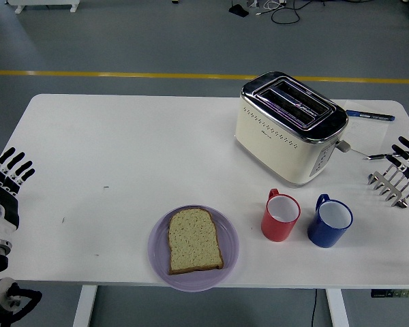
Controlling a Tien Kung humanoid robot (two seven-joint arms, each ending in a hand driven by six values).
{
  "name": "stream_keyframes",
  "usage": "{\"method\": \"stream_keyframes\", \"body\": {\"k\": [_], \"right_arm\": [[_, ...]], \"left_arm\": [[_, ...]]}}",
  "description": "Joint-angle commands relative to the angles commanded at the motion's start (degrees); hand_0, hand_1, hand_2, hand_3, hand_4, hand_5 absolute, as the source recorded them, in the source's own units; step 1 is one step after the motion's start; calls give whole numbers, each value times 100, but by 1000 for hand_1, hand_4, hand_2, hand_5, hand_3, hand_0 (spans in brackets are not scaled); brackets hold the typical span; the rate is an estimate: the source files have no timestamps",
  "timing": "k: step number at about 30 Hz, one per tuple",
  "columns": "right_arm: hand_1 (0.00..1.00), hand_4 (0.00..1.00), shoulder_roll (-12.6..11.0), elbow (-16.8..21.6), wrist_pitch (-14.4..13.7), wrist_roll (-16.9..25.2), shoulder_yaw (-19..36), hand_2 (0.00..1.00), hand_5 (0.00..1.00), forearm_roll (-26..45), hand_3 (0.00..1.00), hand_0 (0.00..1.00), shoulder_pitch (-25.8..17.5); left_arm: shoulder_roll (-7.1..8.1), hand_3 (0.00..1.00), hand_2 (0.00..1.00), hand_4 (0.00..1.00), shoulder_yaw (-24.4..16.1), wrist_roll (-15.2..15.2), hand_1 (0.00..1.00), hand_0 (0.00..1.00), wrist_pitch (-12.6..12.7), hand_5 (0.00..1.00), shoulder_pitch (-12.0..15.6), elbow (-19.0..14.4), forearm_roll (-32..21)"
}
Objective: Push plate across desktop,pick up the break from the machine,place the break in the plate
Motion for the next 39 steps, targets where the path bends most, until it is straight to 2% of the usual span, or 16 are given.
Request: {"method": "stream_keyframes", "body": {"k": [8,17,23,25,26,30,39], "right_arm": [[726,514,81,-108,186,69,10,733,568,-149,729,754,62],[724,509,115,-164,186,105,21,732,577,-139,724,753,81],[723,507,129,-171,233,107,41,731,588,-169,725,749,88],[723,507,130,-176,270,102,47,731,588,-187,725,749,98],[723,507,132,-179,289,99,52,729,584,-195,723,749,103],[723,507,135,-196,331,90,61,729,584,-206,723,749,108],[716,507,145,-256,331,76,77,726,582,-224,718,747,101]], "left_arm": [[-2,774,778,478,-12,67,721,697,-64,998,-8,-17,17],[16,775,783,481,-133,192,729,710,-240,998,-25,-77,9],[48,777,798,481,-263,432,744,736,-498,998,-68,-123,-43],[65,777,798,481,-313,534,744,736,-604,998,-89,-139,-76],[74,781,818,487,-344,611,765,772,-677,998,-104,-147,-90],[105,781,818,487,-442,853,765,772,-908,998,-138,-164,-163],[96,785,835,498,-537,1126,775,795,-1206,998,-133,-213,-295]]}}
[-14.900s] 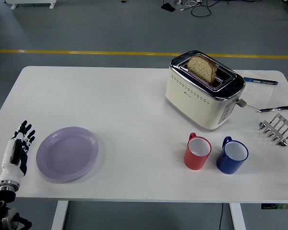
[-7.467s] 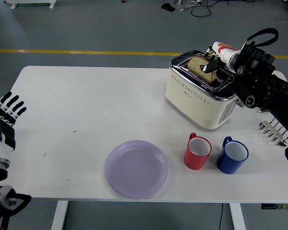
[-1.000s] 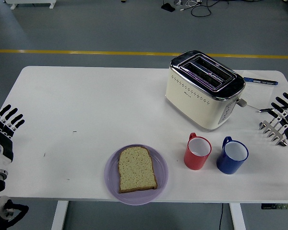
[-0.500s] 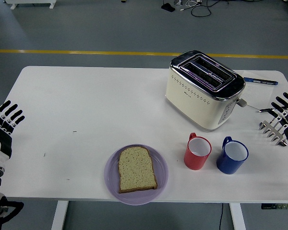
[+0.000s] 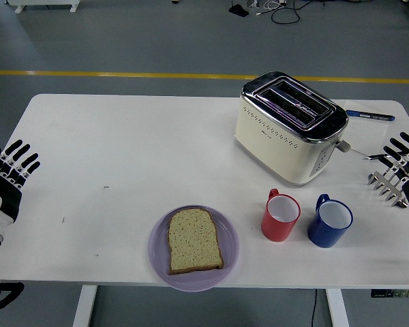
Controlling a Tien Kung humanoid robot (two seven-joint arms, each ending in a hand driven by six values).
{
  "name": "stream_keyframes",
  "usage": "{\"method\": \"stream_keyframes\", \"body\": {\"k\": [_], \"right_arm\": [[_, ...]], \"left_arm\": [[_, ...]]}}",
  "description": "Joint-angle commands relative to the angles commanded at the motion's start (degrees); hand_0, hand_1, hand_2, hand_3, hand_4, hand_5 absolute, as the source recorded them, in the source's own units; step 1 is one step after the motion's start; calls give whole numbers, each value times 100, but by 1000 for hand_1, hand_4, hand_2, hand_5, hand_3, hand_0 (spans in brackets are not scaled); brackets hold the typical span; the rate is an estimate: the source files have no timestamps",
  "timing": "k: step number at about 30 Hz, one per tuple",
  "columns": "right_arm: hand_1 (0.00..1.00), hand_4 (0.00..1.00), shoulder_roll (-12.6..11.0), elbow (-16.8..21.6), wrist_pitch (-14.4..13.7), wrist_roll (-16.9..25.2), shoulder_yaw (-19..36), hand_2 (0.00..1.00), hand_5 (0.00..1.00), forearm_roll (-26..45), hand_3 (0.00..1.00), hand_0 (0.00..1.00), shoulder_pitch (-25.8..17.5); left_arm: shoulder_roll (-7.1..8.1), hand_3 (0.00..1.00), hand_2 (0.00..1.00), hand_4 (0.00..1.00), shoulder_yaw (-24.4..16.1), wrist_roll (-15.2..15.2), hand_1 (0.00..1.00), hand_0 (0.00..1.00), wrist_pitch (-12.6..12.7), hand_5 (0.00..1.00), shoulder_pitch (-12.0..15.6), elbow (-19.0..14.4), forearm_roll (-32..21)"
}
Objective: Push plate across desktop,pick up the break from the machine,place the break in the plate
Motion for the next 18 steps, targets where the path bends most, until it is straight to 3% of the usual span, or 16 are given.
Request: {"method": "stream_keyframes", "body": {"k": [18], "right_arm": [[717,510,3,-138,20,53,20,724,569,-99,715,744,16]], "left_arm": [[-36,790,832,515,-4,78,775,795,-78,998,-10,-5,29]]}}
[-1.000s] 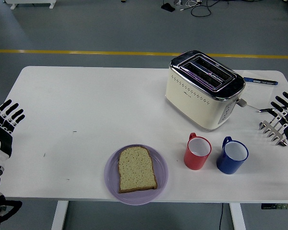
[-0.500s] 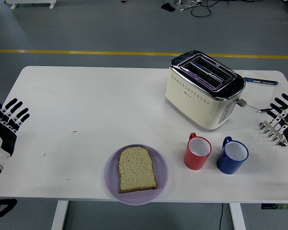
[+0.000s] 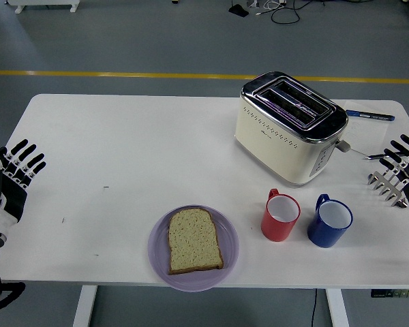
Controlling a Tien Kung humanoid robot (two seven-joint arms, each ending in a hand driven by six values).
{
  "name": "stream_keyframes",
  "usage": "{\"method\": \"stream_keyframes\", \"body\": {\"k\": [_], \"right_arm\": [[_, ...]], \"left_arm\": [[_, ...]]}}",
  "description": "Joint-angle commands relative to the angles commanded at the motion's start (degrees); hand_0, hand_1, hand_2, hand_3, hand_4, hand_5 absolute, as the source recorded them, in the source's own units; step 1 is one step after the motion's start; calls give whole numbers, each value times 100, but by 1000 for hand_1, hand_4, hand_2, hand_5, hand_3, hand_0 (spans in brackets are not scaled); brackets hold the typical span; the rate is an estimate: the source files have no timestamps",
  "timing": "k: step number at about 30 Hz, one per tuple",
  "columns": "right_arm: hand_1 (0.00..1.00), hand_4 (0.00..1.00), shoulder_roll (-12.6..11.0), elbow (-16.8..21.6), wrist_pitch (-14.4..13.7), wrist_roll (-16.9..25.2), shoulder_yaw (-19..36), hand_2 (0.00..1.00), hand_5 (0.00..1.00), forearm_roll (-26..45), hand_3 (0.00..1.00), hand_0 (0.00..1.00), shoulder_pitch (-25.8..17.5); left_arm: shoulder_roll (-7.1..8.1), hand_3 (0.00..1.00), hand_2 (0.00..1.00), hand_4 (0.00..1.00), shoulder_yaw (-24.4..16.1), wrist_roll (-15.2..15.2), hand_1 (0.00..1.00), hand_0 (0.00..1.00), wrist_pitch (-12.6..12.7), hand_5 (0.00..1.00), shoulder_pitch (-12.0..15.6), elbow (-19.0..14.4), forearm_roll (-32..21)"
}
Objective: Push plate across desktop,pick up the break from the machine,place the break in the plate
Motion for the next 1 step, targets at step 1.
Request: {"method": "stream_keyframes", "body": {"k": [1], "right_arm": [[717,510,3,-21,-3,2,-2,724,569,-1,715,744,-1]], "left_arm": [[-4,790,832,515,4,-7,775,795,8,998,6,1,-1]]}}
